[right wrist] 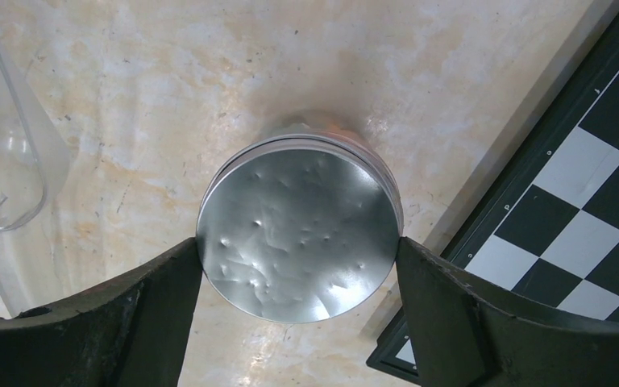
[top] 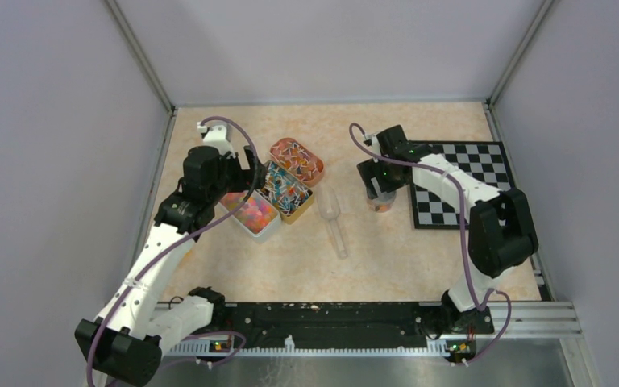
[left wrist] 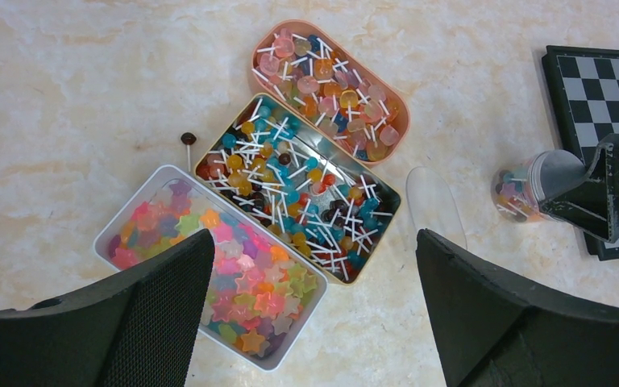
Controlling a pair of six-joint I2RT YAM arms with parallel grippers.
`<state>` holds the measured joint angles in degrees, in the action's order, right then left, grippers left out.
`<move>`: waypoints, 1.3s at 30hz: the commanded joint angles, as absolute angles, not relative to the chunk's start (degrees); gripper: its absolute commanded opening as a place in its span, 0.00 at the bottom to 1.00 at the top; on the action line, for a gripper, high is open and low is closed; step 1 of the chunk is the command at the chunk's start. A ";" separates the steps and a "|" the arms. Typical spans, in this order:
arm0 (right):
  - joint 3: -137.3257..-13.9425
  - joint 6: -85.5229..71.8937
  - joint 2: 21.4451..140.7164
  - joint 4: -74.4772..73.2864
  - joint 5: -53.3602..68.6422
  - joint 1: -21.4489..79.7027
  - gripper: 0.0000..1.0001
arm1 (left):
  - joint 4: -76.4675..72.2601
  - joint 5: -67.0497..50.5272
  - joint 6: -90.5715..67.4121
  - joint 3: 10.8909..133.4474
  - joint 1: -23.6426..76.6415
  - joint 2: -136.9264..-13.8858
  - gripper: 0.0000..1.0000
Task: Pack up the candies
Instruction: Close the bottle lid on the packing bottle.
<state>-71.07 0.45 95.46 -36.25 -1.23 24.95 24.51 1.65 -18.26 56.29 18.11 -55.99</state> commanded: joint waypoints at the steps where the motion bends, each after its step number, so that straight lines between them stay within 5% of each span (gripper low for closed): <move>1: -73.90 1.13 96.37 -36.22 -2.75 24.41 0.84 | 23.29 2.77 -18.04 57.70 18.43 -55.22 0.99; 39: -75.51 0.77 91.62 -37.22 -0.63 24.43 0.91 | 18.88 -0.52 -20.07 51.63 17.62 -56.08 0.99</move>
<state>-72.05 0.86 96.01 -37.58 -2.90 24.95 22.76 2.17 -19.33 53.49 18.04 -56.01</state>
